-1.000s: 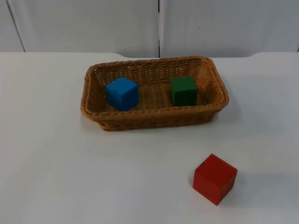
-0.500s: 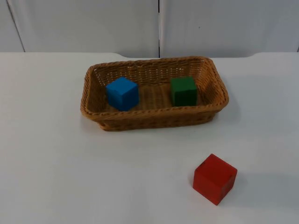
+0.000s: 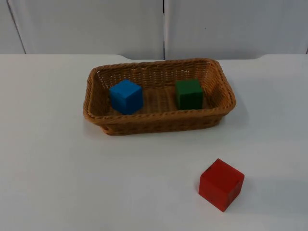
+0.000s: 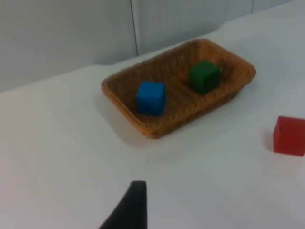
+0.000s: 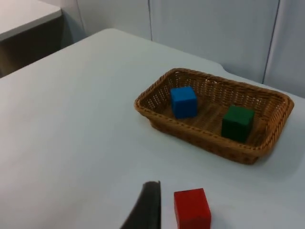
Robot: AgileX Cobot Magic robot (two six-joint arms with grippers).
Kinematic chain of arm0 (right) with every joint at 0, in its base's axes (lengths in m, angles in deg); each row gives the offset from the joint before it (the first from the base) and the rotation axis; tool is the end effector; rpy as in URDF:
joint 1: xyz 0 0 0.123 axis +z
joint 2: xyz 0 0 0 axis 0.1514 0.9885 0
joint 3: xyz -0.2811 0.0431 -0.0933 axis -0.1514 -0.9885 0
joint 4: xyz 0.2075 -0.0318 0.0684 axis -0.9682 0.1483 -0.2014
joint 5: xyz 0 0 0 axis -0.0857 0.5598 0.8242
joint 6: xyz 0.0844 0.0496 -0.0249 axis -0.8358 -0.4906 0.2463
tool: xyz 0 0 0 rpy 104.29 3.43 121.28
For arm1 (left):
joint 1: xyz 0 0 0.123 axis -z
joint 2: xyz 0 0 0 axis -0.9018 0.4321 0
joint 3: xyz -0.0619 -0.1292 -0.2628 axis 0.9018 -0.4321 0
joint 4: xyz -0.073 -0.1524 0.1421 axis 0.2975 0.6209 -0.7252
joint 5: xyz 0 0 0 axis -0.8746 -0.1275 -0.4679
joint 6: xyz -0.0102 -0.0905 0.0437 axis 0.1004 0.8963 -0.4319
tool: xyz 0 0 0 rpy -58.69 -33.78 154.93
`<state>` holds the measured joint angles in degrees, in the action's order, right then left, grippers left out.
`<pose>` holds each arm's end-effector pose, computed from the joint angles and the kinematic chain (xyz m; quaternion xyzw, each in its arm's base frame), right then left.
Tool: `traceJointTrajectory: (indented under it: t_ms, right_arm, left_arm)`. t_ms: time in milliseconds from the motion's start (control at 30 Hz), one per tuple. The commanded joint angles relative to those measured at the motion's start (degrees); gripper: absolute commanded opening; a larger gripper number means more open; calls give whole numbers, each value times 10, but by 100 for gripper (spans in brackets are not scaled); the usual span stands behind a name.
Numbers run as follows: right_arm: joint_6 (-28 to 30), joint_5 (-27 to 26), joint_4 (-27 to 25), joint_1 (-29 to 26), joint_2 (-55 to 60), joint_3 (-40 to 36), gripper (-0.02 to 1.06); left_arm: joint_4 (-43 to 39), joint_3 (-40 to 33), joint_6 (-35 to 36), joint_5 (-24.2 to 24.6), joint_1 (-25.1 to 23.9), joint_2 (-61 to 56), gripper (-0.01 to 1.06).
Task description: Pick up one cube with each hand and place exactly two cubes into the same basket, leaving the remaining cube outside.
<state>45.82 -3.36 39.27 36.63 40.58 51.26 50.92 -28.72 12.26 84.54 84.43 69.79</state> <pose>-0.0013 0.0236 0.3102 -0.2843 0.7632 0.2027 0.5438 -0.0404 0.0018 0.2728 0.2075 0.8087 -0.1255 0.5359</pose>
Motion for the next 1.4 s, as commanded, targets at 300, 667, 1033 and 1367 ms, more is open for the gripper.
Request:
traceJointTrajectory:
  t_ms: [300, 667, 1033, 1367]
  right_arm:
    - [-100, 64, 111, 2, -101, -1, 82]
    - [-112, 152, 152, 2, -150, -3, 82]
    - [-156, 186, 187, 2, -150, -28, 82]
    - [-161, 186, 186, 2, -150, -28, 82]
  left_arm:
    - [-2, -17, 16, 47, 0, -10, 105]
    - [-8, -26, 29, 30, 0, -10, 105]
    - [-8, -26, 29, 30, 0, -10, 105]
    - [-8, -26, 29, 30, 0, -10, 105]
